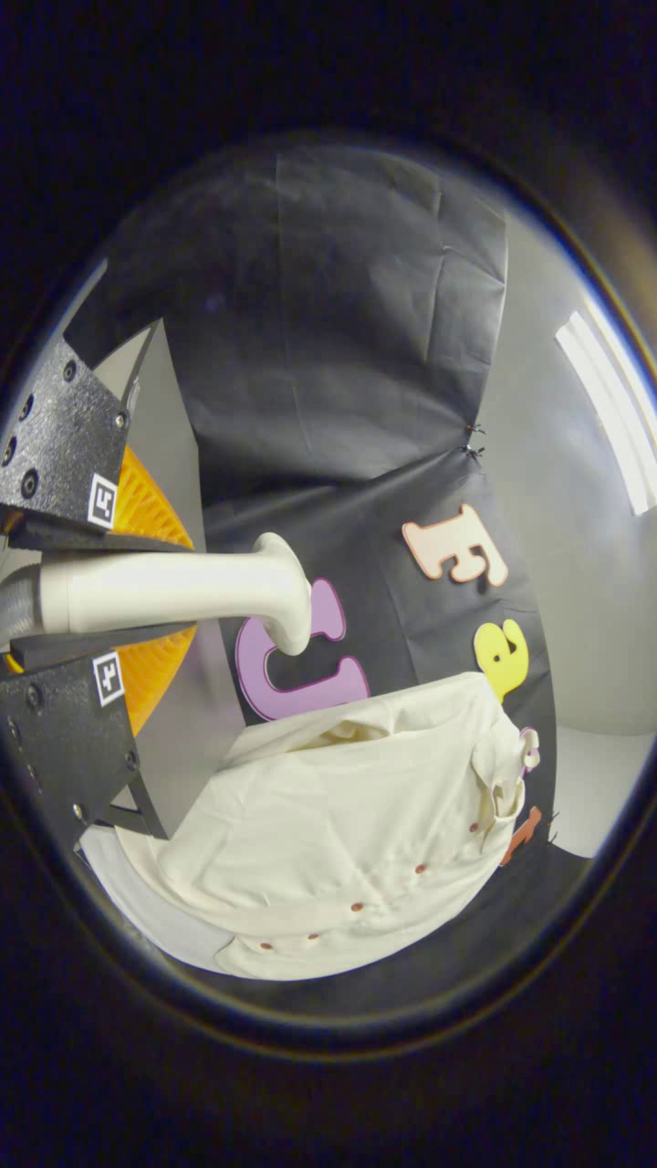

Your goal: Iron the clothes twice with a garment steamer, once on the left side and once on the right side.

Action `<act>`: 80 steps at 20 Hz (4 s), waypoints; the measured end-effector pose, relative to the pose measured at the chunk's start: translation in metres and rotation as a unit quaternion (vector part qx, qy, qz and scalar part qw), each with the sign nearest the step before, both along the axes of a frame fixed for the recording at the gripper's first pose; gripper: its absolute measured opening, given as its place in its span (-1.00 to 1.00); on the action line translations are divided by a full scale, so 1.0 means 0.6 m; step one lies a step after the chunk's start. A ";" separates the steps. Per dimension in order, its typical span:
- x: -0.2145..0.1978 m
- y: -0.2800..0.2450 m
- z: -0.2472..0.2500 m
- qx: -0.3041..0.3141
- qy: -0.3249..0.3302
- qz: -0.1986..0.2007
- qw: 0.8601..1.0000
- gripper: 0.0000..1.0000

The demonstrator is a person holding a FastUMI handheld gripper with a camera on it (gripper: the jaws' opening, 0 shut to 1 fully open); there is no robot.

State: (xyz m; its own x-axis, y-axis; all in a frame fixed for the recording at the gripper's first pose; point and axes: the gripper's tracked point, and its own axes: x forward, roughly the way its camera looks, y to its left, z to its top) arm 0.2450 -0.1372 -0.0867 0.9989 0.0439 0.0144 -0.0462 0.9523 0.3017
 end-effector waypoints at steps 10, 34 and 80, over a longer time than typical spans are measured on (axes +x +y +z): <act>-0.055 -0.166 0.090 -0.021 -0.068 -0.059 0.996 -0.31; 0.060 -0.423 0.096 0.021 -0.088 -0.117 0.989 -0.31; -0.118 -0.349 -0.462 0.129 0.149 -0.052 0.979 -0.31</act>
State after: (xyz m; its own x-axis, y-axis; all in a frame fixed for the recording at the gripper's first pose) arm 0.1744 -0.3468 -0.3637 0.9593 -0.0253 -0.2813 0.1742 0.8370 0.5188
